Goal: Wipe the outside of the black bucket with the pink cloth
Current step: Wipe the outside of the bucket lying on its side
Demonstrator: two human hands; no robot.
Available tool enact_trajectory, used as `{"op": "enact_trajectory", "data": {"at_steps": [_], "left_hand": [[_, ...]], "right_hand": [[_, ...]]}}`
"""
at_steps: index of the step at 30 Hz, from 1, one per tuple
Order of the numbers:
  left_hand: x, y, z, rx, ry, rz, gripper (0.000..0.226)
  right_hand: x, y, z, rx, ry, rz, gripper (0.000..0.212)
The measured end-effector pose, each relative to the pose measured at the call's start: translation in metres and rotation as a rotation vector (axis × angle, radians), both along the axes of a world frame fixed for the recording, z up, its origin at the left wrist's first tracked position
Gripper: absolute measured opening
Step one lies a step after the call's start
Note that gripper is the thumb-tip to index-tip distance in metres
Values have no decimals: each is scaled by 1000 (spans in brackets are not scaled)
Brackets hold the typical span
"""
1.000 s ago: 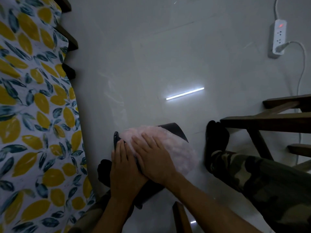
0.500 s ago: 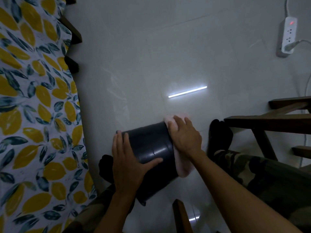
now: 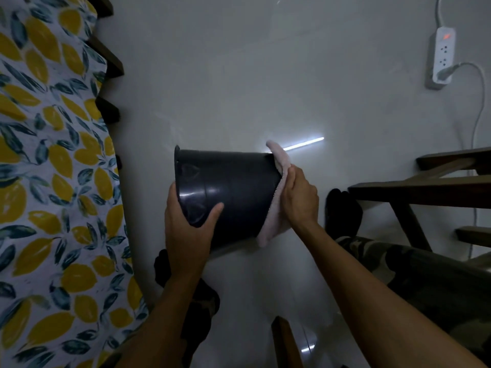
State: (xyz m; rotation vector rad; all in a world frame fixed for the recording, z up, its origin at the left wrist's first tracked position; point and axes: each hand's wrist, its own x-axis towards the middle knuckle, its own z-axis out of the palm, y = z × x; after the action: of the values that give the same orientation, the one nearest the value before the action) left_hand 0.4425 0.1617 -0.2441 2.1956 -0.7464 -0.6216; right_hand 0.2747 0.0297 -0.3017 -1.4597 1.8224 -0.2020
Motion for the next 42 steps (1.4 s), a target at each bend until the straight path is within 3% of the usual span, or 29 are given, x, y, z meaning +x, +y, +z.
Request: {"op": "enact_trajectory", "data": {"at_steps": [8,12,14,15,17,21,23,27,32,35,42], "left_hand": [[-22,39,-12,152,-8,40,88],[-52,71,-3,413,29,157,65],[-59,84,6,495,91,163,74],[-59,86,11,510,82,137,88],[-57,82,19,546,-116,-22,117],[-37,48,25,708,-482,-530,156],[-25,35,16,800,-558,-711,162],[-12,30,7,792,-599,-833,161],[-11,37,2,711,-539,-818,159],[-8,39,0,651,-522,-814,156],[-6,33,2,766,-469,-811,163]], "right_hand": [[-25,17,17,-28,226,193,30],[-39,38,52,-63,214,104,32],[-40,43,72,-77,170,57,33],[-40,45,82,-90,169,64,32],[-39,50,101,-148,177,131,28],[-25,70,100,-102,168,383,31],[-18,85,90,37,107,537,43],[-20,105,56,-186,203,1064,60],[-13,85,7,-304,110,1220,62],[7,63,-14,-354,82,1188,67],[14,51,-23,-246,250,729,65]]}}
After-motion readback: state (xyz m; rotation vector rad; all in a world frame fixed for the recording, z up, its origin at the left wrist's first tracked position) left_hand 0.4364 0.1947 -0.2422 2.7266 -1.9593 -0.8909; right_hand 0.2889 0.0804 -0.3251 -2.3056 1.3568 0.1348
